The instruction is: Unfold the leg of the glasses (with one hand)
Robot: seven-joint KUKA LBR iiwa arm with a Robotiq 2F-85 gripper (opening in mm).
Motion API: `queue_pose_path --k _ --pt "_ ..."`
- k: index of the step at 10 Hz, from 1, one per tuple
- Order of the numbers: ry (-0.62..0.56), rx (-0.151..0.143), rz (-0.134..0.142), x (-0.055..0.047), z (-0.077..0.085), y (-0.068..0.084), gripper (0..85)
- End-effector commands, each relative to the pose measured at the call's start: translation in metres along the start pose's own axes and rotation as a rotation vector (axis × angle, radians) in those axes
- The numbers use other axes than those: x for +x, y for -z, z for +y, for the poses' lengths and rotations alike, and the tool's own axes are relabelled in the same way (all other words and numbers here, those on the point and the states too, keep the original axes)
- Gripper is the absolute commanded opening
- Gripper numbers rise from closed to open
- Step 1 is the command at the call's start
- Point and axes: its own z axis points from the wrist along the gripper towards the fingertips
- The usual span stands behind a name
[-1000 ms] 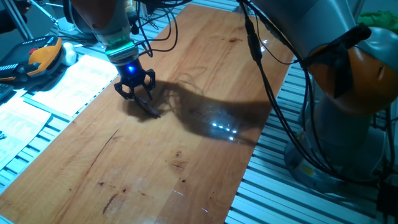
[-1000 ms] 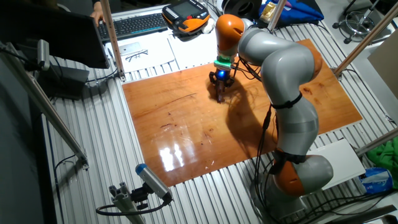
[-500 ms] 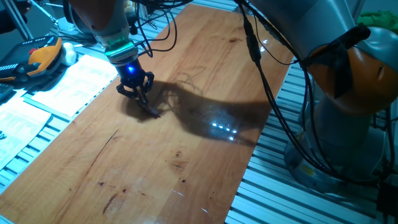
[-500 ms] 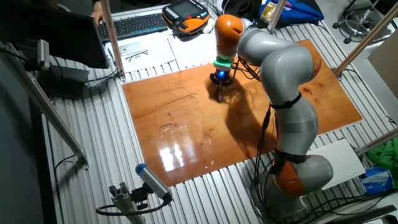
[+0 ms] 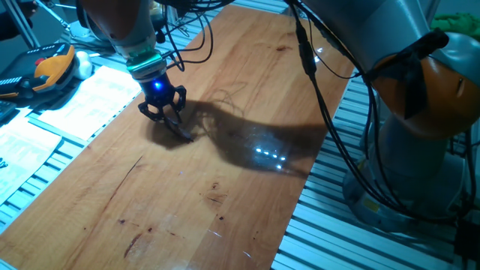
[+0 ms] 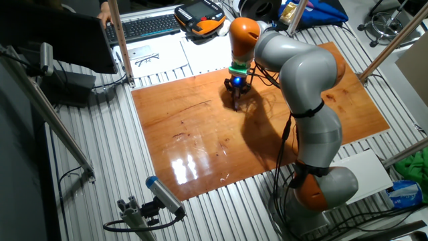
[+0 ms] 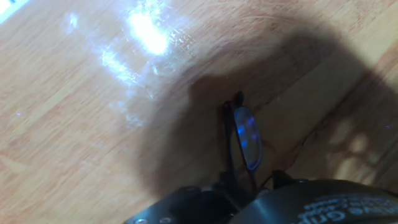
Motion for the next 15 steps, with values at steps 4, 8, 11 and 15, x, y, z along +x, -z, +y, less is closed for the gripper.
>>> queue_pose_path --k 4,8,11,15 --pt "0.025 0.007 -0.003 -0.0004 0.0007 -0.0018 34.0" --pt "0.061 0.039 -0.023 0.0014 0.0011 -0.0032 34.0" --pt "0.067 0.043 -0.023 0.0 -0.0003 -0.004 34.0" --pt "0.076 0.047 -0.028 0.0001 -0.0008 -0.0047 34.0"
